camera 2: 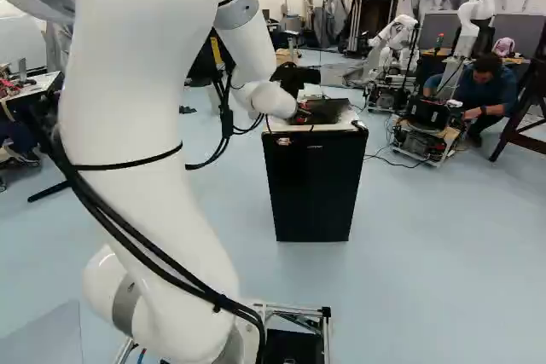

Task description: Grab a drink from the fridge

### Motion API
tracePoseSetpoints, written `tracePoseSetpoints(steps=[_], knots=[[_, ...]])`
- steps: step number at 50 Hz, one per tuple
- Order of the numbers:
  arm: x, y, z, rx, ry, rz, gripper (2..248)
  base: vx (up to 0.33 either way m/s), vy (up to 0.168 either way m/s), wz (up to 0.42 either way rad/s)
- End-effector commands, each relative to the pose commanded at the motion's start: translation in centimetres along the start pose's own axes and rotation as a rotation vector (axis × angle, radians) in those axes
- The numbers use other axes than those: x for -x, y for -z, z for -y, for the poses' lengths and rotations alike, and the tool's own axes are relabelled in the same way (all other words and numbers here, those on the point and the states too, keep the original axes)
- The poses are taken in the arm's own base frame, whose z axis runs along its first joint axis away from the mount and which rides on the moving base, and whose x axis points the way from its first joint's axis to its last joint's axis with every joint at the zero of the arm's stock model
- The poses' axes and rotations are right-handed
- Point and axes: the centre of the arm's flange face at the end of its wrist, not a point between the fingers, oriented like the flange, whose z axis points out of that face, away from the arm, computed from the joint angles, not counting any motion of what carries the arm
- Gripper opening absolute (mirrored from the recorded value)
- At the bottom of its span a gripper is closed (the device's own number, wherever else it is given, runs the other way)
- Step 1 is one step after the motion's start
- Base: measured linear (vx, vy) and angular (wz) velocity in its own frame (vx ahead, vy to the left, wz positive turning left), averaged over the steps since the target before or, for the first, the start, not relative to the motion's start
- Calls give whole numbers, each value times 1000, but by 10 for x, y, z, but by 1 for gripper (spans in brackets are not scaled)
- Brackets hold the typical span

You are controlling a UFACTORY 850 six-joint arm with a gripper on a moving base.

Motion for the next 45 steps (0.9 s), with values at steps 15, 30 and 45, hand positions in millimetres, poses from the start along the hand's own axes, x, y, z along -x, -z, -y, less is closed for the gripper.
tracePoseSetpoints(steps=[15,30,45], knots=[[2,-10,4,-47,76,-105,247,0,0,0],[6,-18,10,-105,144,-193,247,0,0,0],[11,-31,15,-144,178,-243,247,0,0,0]])
